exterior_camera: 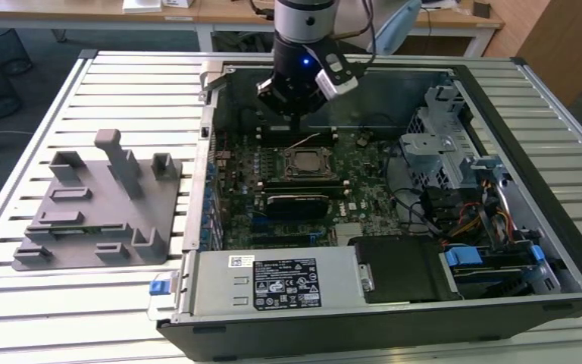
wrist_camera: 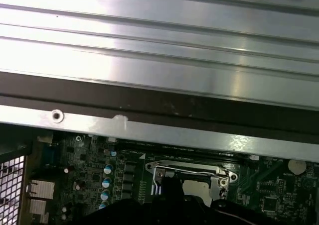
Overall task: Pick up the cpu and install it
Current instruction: 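Install the first cpu locking lever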
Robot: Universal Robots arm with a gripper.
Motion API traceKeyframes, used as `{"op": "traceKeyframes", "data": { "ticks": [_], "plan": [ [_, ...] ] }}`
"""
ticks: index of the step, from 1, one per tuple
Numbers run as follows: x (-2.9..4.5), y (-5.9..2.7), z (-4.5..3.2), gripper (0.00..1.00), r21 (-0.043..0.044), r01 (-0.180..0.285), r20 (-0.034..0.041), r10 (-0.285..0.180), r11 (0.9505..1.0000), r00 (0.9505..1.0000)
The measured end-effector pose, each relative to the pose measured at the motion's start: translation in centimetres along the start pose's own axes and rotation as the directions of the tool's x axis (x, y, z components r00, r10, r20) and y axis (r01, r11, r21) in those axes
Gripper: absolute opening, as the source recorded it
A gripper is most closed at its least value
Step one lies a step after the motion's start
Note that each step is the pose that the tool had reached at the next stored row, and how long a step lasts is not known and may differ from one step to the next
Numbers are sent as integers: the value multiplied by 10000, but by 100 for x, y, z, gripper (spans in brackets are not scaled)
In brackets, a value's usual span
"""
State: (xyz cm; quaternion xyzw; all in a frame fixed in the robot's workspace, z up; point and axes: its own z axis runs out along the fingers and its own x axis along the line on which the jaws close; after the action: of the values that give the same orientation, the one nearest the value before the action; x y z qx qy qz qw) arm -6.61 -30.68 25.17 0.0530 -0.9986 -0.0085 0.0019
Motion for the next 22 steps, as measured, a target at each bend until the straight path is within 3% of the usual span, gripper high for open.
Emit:
{"op": "traceKeyframes", "data": {
  "ticks": [4, 5, 11, 18, 22],
  "plan": [
    [-30, -23, 13, 11, -447, 3, 47, -1, 9990, 10000],
    [-40, -24, 20, 11, -465, 3, 51, -1, 9989, 10000],
    [-66, -28, 46, 11, -324, -56, 63, 59, 9995, 10000],
    [-88, -32, 93, 11, -318, -145, 211, 152, 9994, 9997],
    [-160, -35, 118, 11, -317, -148, 218, 155, 9994, 9996]
  ]
}}
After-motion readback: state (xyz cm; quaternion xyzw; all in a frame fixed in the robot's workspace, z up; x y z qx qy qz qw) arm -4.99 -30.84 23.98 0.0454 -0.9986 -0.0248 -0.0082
